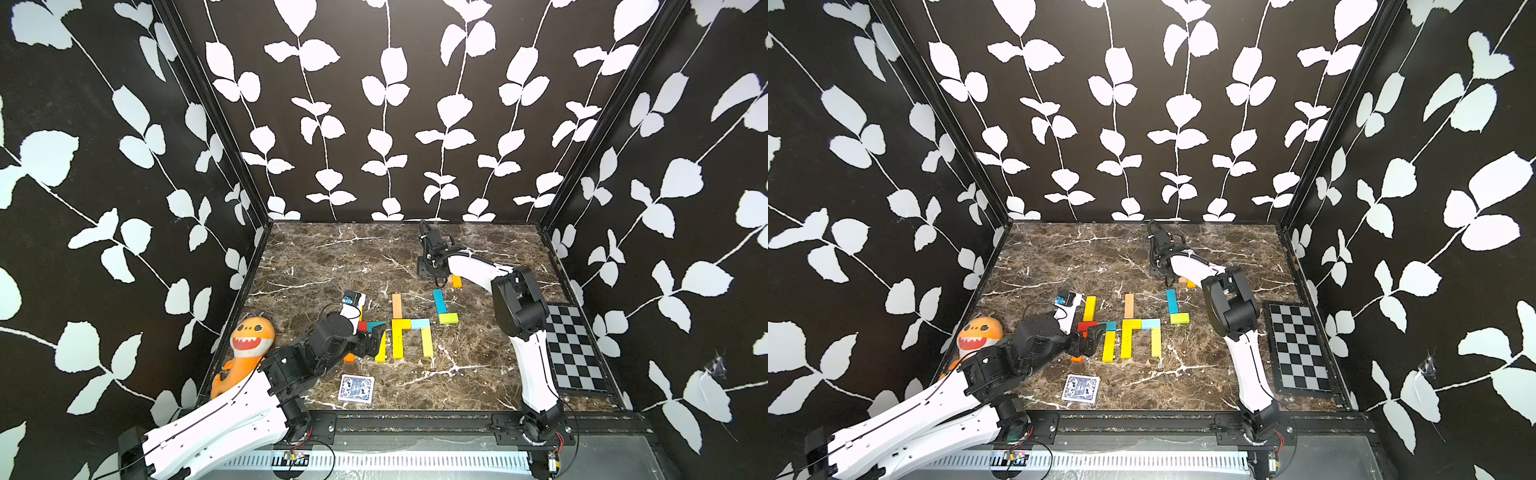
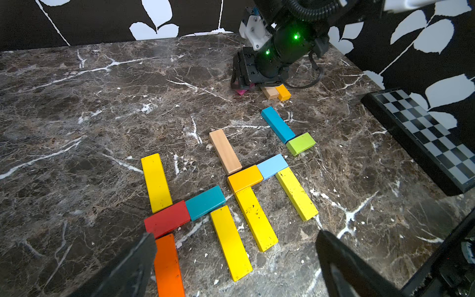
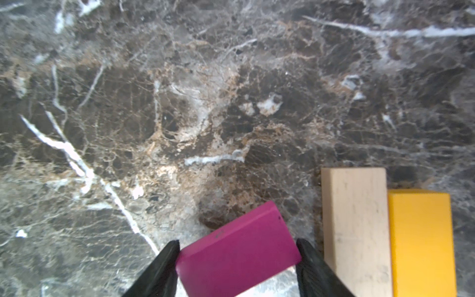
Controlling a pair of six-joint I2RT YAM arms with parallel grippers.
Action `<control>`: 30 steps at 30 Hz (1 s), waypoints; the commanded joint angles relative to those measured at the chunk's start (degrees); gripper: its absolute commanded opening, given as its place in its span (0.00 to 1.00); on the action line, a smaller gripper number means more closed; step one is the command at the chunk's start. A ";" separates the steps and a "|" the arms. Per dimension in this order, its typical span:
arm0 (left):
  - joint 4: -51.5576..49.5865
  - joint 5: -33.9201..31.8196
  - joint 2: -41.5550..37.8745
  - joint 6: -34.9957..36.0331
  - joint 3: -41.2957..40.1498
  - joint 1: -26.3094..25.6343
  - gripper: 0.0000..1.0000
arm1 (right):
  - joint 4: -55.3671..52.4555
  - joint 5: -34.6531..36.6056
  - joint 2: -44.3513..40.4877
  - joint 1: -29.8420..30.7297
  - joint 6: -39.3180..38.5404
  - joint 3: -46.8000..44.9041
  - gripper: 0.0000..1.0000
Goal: Assemble the letter h with building blocks
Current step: Assemble the building block at the center of the board.
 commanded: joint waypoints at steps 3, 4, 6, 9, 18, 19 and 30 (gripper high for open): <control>0.31 0.38 -0.67 -0.27 -0.15 0.23 0.99 | 2.83 1.45 -4.43 0.82 1.29 -2.60 0.53; 0.36 0.48 -0.68 -0.27 -0.17 0.23 0.99 | 3.15 1.46 -5.09 0.90 1.46 -3.37 0.53; 0.40 0.47 -0.67 -0.27 -0.25 0.23 0.99 | 3.82 1.97 -6.65 1.07 1.78 -5.36 0.53; 0.57 0.56 -0.89 -0.35 -0.50 0.23 0.99 | 5.04 2.69 -9.72 1.28 2.62 -9.24 0.53; 1.71 1.11 -1.27 -0.27 -1.40 0.23 0.99 | 6.54 5.92 -21.61 2.16 5.08 -24.70 0.53; 1.98 1.28 -1.28 -0.35 -1.58 0.23 0.99 | 6.23 6.45 -23.32 2.20 5.51 -26.72 0.53; 4.98 2.80 -0.27 -0.38 -2.97 0.23 0.99 | 4.02 11.20 -39.29 1.91 12.84 -46.16 0.56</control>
